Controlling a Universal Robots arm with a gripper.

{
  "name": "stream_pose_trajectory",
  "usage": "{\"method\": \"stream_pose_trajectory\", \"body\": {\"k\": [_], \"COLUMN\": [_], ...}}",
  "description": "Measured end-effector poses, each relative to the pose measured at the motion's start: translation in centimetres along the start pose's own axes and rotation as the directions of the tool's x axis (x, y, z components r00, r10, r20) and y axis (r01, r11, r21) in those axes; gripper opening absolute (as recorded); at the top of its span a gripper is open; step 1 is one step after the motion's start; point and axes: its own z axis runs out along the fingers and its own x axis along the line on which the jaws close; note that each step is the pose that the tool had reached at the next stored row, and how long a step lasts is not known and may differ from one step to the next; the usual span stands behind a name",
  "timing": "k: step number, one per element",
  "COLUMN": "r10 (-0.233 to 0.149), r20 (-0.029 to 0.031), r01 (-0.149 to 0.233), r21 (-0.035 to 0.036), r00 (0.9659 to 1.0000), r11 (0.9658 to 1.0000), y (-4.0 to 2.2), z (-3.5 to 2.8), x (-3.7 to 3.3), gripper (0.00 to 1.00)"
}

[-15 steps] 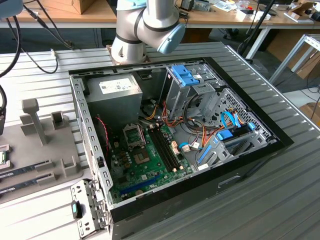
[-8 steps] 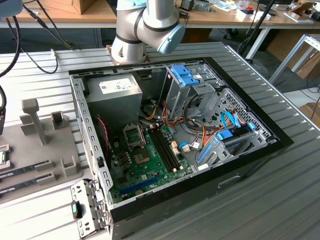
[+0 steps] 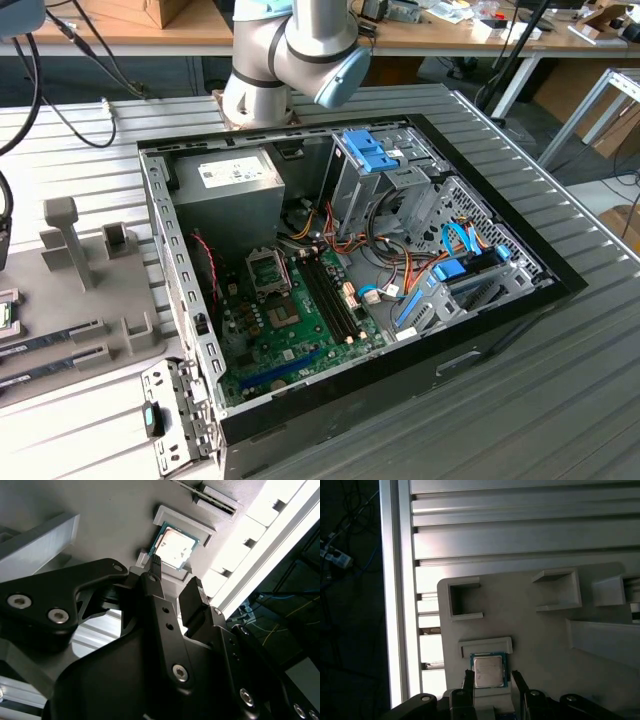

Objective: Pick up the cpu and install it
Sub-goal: 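Pick up the cpu and move it towards the insertion slot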

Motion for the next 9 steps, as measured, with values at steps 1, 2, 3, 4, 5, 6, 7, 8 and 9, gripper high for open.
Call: {"method": "stream_pose_trajectory", "body": {"k": [1, 2, 3, 4, 5, 6, 7, 8, 9], "r10": [0.000, 0.000, 0.000, 0.000, 0.000, -0.020, -0.031, -0.036, -0.039], "r20": [0.0000, 0.0000, -0.0001, -0.0001, 0.0002, -0.0009, -0.0013, -0.0015, -0.0016], "r01": [0.000, 0.000, 0.000, 0.000, 0.000, 0.020, 0.031, 0.036, 0.039], "r21": [0.0000, 0.0000, 0.0001, 0.0000, 0.0000, 0.0003, 0.0008, 0.0012, 0.0015], "r00": [1.0000, 1.0000, 1.0000, 1.0000, 1.0000, 0.9998, 0.9995, 0.9993, 0.9992], "r11": [1.0000, 1.0000, 1.0000, 1.0000, 1.0000, 0.9998, 0.9995, 0.9993, 0.9992], "y": [0.00, 0.00, -0.01, -0.01, 0.01, 0.01, 0.03, 0.04, 0.04], "z": [0.02, 0.05, 0.12, 0.23, 0.35, 0.46, 0.56, 0.64, 0.69], "x": [0.00, 0.00, 0.00, 0.01, -0.07, -0.37, -0.57, -0.70, -0.83], "gripper": [0.42, 0.42, 0.42, 0.42, 0.42, 0.42, 0.42, 0.42, 0.42]}}
